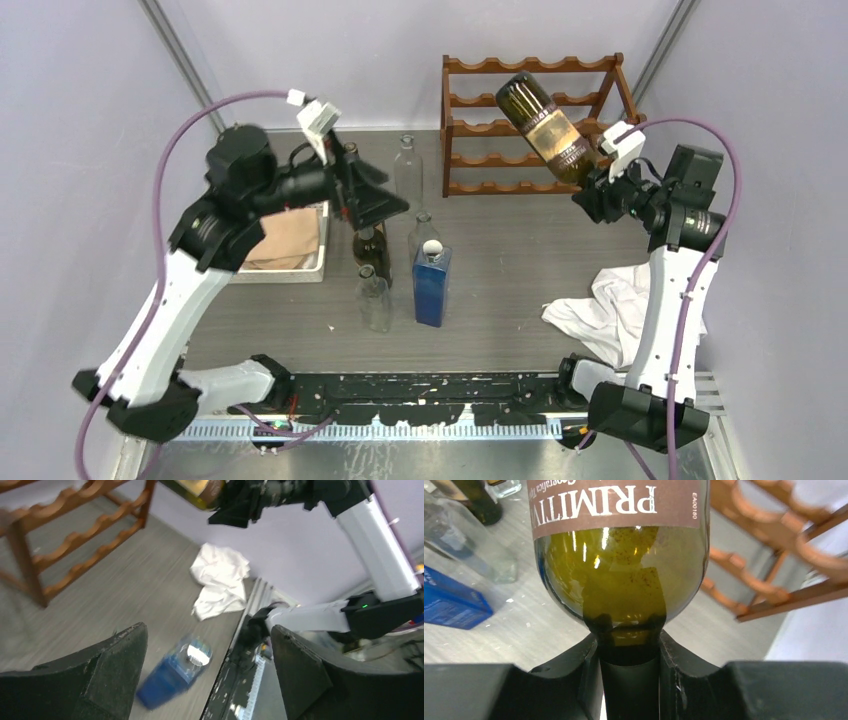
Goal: Put the wine bottle on the wine rack
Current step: Place the wine bottle in the wine rack.
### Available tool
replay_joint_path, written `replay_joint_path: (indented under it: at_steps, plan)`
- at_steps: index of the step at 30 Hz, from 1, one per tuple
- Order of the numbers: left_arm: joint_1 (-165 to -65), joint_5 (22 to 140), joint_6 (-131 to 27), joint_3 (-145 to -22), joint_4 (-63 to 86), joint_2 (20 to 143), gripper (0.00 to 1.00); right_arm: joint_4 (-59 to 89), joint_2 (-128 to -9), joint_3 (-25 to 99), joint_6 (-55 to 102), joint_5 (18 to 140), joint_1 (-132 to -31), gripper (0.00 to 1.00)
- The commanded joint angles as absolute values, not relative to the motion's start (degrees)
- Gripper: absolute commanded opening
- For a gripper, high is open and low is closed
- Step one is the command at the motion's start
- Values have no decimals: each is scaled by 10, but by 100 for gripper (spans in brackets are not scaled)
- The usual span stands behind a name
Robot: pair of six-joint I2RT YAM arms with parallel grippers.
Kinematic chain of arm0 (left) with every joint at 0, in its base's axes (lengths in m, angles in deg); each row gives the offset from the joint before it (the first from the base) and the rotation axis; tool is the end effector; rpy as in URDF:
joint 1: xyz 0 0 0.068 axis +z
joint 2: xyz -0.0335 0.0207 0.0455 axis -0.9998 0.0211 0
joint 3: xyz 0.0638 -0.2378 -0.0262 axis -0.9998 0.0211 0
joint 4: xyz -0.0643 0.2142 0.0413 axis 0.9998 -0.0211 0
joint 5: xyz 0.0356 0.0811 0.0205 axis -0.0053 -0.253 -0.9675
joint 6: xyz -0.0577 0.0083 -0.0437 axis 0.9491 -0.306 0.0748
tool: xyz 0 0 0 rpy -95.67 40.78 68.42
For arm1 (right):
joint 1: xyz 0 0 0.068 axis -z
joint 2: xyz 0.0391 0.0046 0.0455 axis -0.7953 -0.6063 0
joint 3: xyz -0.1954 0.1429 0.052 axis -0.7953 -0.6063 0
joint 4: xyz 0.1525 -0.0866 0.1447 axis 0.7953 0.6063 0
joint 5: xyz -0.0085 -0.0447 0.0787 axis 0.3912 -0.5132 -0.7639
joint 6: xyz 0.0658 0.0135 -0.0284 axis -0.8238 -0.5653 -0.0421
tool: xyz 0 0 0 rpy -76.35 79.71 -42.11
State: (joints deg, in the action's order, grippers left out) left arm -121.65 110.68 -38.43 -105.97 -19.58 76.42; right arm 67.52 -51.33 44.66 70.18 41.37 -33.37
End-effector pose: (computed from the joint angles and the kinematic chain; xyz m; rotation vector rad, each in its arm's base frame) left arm 0.1690 -0.1534 0.4681 0.6658 1.6791 -1.2817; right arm 0.1931 -0.0223 0.3868 -0.7671 1.8284 0.1850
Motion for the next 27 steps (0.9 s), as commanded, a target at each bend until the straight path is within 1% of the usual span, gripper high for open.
replay_joint_path:
  at_steps: [1, 7, 12, 19, 22, 27]
  plan:
    - [-1213, 961, -479, -958, -199, 649, 91, 574, -456, 376, 594, 364, -317, 1]
    - [-1212, 717, -552, -830, -245, 508, 94, 568, -417, 273, 554, 335, -282, 1]
    - [-1213, 600, -579, -735, -245, 428, 95, 568, -409, 210, 542, 343, -270, 1]
    - [-1213, 506, -609, -609, -215, 322, 95, 610, -448, 166, 605, 389, -265, 1]
    - [-1213, 497, -621, -569, -204, 280, 96, 629, -471, 159, 631, 408, -263, 1]
    - [-1213, 492, -624, -538, -191, 255, 96, 625, -487, 137, 650, 439, -261, 1]
